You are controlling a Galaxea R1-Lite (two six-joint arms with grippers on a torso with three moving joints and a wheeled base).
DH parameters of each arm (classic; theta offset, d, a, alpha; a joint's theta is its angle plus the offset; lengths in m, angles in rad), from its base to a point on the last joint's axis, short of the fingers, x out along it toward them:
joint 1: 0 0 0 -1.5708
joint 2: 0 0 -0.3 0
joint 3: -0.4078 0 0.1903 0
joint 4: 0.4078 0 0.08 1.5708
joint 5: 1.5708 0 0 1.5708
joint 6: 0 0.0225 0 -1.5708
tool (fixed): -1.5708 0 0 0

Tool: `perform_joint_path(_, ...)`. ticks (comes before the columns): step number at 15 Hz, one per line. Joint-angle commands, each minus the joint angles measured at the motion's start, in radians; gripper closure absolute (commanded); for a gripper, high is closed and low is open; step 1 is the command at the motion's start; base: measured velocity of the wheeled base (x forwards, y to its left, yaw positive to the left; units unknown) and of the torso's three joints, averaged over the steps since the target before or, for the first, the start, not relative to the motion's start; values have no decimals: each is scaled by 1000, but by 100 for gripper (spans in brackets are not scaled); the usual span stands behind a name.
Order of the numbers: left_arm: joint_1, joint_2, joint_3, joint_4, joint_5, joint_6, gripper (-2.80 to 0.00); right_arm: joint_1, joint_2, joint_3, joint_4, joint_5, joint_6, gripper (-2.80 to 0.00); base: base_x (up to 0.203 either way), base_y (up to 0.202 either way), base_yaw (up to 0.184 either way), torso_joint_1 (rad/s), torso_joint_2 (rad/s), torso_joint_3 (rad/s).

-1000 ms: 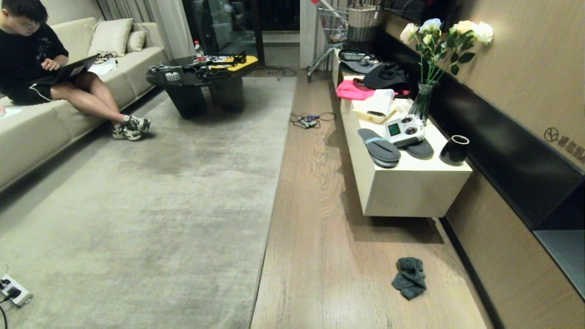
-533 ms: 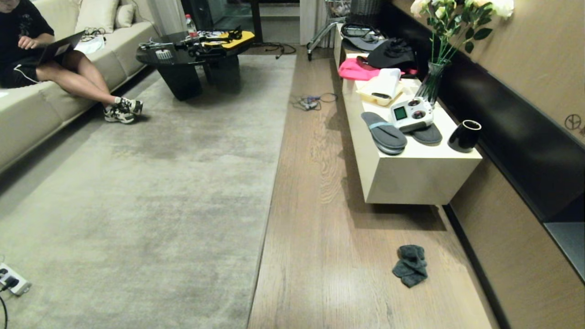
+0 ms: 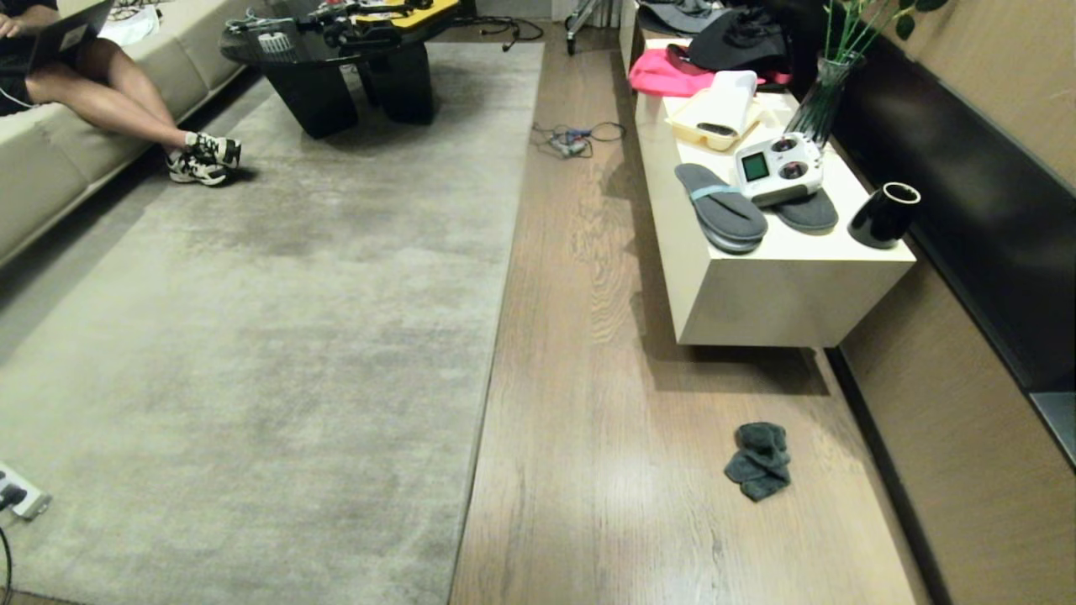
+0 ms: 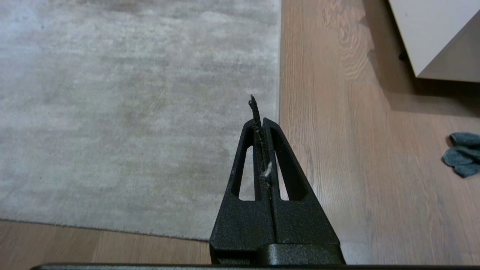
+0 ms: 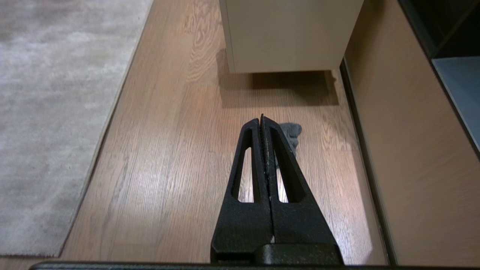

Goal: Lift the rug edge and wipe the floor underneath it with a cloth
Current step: Pick up the rag

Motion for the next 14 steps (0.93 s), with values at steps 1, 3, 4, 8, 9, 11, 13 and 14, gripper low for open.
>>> perform_joint_path(1, 0, 2, 0, 0, 1, -1, 0, 0, 0, 0, 0, 0, 0, 0, 0, 0, 0, 7, 0, -201)
perform_joint_path(3, 0, 2, 0, -1, 2, -1, 0, 0, 0, 0, 0, 0, 0, 0, 0, 0, 0, 3, 4, -203)
perform_joint_path(4, 0, 2, 0, -1, 1, -1, 0, 0, 0, 0, 0, 0, 0, 0, 0, 0, 0, -2, 2, -198)
perform_joint_path(8, 0, 2, 0, 0, 2, -1, 0, 0, 0, 0, 0, 0, 0, 0, 0, 0, 0, 0, 2, -196)
perform_joint_path(9, 0, 2, 0, 0, 2, -1, 0, 0, 0, 0, 0, 0, 0, 0, 0, 0, 0, -2, 2, -198)
perform_joint_path(11, 0, 2, 0, -1, 2, -1, 0, 0, 0, 0, 0, 0, 0, 0, 0, 0, 0, 5, 1, -198)
perform_joint_path(13, 0, 2, 0, -1, 4, -1, 0, 0, 0, 0, 0, 0, 0, 0, 0, 0, 0, 0, 2, -198)
perform_joint_path(14, 0, 2, 0, -1, 5, -1, 0, 0, 0, 0, 0, 0, 0, 0, 0, 0, 0, 1, 6, -194)
